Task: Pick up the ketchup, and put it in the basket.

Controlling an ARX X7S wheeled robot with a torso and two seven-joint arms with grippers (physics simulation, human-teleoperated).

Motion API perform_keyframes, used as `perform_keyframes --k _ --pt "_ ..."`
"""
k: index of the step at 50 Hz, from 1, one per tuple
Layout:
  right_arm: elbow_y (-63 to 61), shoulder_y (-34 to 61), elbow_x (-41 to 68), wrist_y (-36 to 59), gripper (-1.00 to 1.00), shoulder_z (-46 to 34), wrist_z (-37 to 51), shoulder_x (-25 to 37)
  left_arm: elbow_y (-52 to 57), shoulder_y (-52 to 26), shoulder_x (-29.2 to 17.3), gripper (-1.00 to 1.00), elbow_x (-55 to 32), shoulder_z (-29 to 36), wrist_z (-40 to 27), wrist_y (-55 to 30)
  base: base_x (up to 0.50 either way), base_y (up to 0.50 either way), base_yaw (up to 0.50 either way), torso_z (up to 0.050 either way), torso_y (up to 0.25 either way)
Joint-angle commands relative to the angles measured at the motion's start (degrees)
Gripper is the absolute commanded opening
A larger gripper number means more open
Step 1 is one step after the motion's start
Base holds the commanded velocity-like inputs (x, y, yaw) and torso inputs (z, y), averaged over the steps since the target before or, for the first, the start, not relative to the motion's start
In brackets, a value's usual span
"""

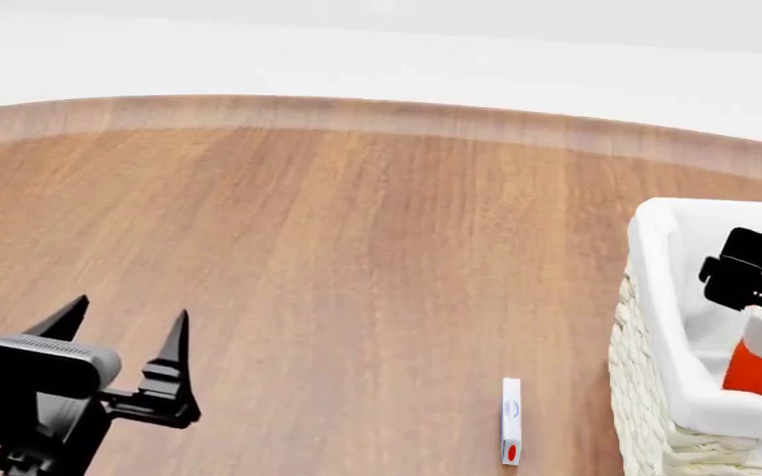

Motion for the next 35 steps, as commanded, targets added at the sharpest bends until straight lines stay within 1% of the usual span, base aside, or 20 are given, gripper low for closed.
perform_keyframes --k 1,2,3,4,6,7,8,10,12,13,15,17,26,29,35 --pt "-0.3 -1.0 -0.4 -4.3 1.0 1.8 -3.6 -1.5 2.3 0.0 0.8 1.0 -0.4 -2.0 0.1 -1.3 0.0 0.0 0.0 0.0 0.0" --pt "-2.9 -2.4 0.7 -4.5 1.0 2.8 -3.9 -1.9 3.7 0.3 0.7 1.0 -0.3 -2.1 -0.5 -1.5 0.0 0.0 0.0 0.0 0.0" --pt "-6.8 -4.1 1.2 -2.7 1.0 3.3 -3.8 -2.3 4.5 0.5 0.7 1.0 -0.5 -2.1 -0.7 -1.8 0.0 0.0 0.0 0.0 0.0" --pt "-13.6 -7.0 2.1 -0.1 1.0 4.2 -3.6 -3.0 5.3 0.5 0.6 1.0 -0.6 -2.2 -1.2 -2.4 0.0 0.0 0.0 0.0 0.0" --pt "-22.7 -10.8 3.4 4.2 1.0 5.6 -2.9 -4.1 5.8 0.4 0.6 1.0 -0.6 -2.5 -1.9 -2.5 0.0 0.0 0.0 0.0 0.0" --pt "-30.2 -14.0 4.4 6.4 1.0 6.8 -2.3 -5.2 6.4 0.1 0.5 1.0 0.0 -2.5 -3.0 -3.1 0.0 0.0 0.0 0.0 0.0" --pt "-35.5 -16.1 5.4 8.5 1.0 7.6 -2.3 -5.9 6.9 0.0 0.4 1.0 -0.5 -2.6 -2.8 -3.5 0.0 0.0 0.0 0.0 0.0" --pt "-41.3 -18.6 5.6 9.9 1.0 8.0 -1.5 -6.8 7.4 -0.3 0.3 1.0 0.1 -2.5 -3.9 -4.2 0.0 0.0 0.0 0.0 0.0" --pt "-50.2 -22.4 6.2 11.8 1.0 8.3 -1.0 -8.2 8.6 -0.2 0.1 1.0 1.4 -2.2 -5.1 -3.8 0.0 0.0 0.0 0.0 0.0" --pt "-53.5 -23.8 7.1 12.6 1.0 9.0 -1.0 -9.0 9.9 0.1 -0.1 1.0 0.9 -2.1 -4.9 -5.1 0.0 0.0 0.0 0.0 0.0" --pt "-57.2 -25.6 7.2 13.6 1.0 9.0 -0.6 -9.7 11.3 0.4 -0.2 1.0 0.9 -2.0 -5.5 -6.0 0.0 0.0 0.0 0.0 0.0" --pt "-64.5 -28.7 8.6 15.5 1.0 9.9 -0.3 -11.2 13.8 0.9 -0.3 1.0 0.2 -2.0 -6.1 -8.3 0.0 0.0 0.0 0.0 0.0" --pt "-83.1 -37.0 11.8 20.0 1.0 12.4 1.6 -15.0 20.5 1.9 -1.1 1.0 1.0 -2.1 -9.5 -11.2 0.0 0.0 0.0 0.0 0.0" --pt "-87.1 -39.1 12.0 20.1 1.0 12.3 1.9 -15.7 22.6 2.4 -1.3 1.0 1.8 -1.7 -10.4 -11.7 0.0 0.0 0.0 0.0 0.0" --pt "-97.0 -44.2 12.8 18.9 1.0 12.9 3.2 -17.9 27.7 3.8 -1.5 1.0 0.6 -1.7 -11.3 -14.0 0.0 0.0 0.0 0.0 0.0"
